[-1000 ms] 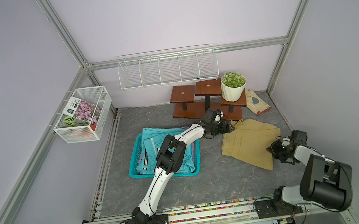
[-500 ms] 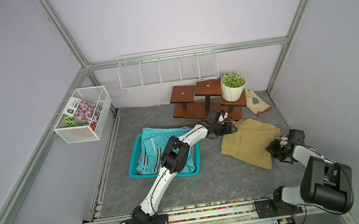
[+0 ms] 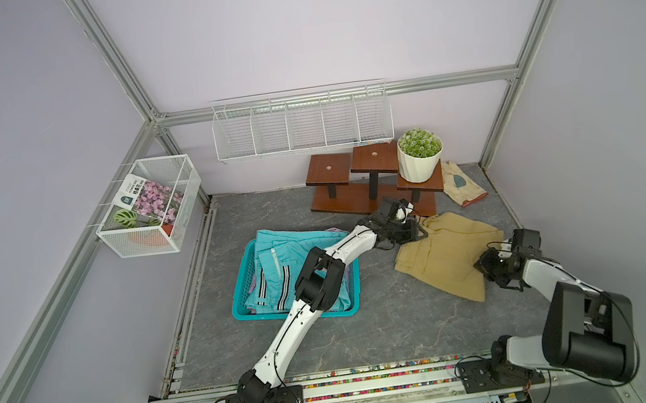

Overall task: Put the folded long pants in the basket
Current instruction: Pick up the long pant at the center of the board.

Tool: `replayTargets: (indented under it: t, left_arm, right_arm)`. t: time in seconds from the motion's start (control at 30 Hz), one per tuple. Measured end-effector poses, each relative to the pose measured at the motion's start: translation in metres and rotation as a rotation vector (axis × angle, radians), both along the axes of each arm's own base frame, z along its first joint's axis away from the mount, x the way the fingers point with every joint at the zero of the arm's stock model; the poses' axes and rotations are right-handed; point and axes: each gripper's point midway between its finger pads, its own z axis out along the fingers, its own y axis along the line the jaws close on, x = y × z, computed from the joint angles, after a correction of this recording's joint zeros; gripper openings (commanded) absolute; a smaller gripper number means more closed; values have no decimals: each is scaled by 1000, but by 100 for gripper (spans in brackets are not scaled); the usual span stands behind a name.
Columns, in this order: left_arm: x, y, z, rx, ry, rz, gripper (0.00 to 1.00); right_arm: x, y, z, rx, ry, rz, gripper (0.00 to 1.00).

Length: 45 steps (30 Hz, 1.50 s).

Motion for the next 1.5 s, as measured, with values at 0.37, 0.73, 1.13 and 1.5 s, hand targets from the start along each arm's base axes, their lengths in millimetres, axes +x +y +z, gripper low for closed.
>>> replayTargets:
  t: [0.37, 0.73, 1.13, 1.5]
  left_arm:
    - [-2, 0, 2, -10, 0, -6, 0]
    - [-34, 18, 86, 9, -30, -4, 0]
    - [-53, 43, 151, -29, -107, 16, 0]
    - [-44, 10, 60, 24, 31, -60, 0]
  right_arm:
    - [1, 3, 17, -11, -50, 11, 0]
    - [13, 43, 137, -62, -311, 159, 0]
    - [-4, 62, 135, -28, -261, 209, 0]
    - [-63, 53, 66, -95, -158, 107, 0]
